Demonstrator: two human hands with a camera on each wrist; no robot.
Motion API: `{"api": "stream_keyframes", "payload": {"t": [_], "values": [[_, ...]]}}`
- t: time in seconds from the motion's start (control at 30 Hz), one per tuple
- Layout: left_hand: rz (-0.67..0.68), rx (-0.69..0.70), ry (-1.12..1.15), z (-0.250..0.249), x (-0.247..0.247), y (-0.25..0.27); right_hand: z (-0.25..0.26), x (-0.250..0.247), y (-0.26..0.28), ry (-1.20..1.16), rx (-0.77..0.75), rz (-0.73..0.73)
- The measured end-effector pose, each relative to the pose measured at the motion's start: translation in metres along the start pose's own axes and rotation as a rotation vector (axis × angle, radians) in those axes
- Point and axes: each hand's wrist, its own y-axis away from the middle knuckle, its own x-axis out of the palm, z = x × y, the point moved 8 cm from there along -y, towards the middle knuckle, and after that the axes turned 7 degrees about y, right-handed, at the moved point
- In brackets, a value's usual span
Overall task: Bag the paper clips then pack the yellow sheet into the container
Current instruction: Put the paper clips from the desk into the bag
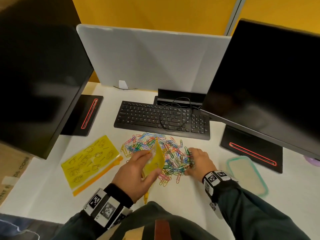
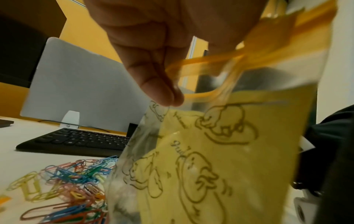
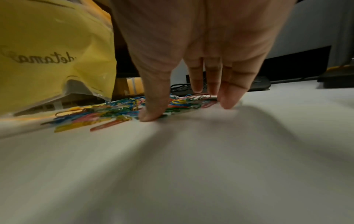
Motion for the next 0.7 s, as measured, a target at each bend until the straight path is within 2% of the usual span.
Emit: {"api": "stream_keyframes", "payload": {"t": [0.17,0.37,0.6,0.7], "values": [[-0.022,-0.013,-0.004,0.004,-0.005,0.002,0.014,-0.003,-0.005,0.088,-0.015,-0.097],[-0.021,-0.059,0.047,0.008,-0.005,0.003,0.017,0.0,-0.002,0.157,-0.033,-0.098],[-0.022,-0.108,-0.035,0.007,-0.001,-0.002,0.003,-0.017,0.01,-0.008,0.053,-0.154],[0.01,-0.136,-0.049,0.006,0.004,-0.008,0.0,-0.037,0.025,-0.18,0.074,-0.234]]}}
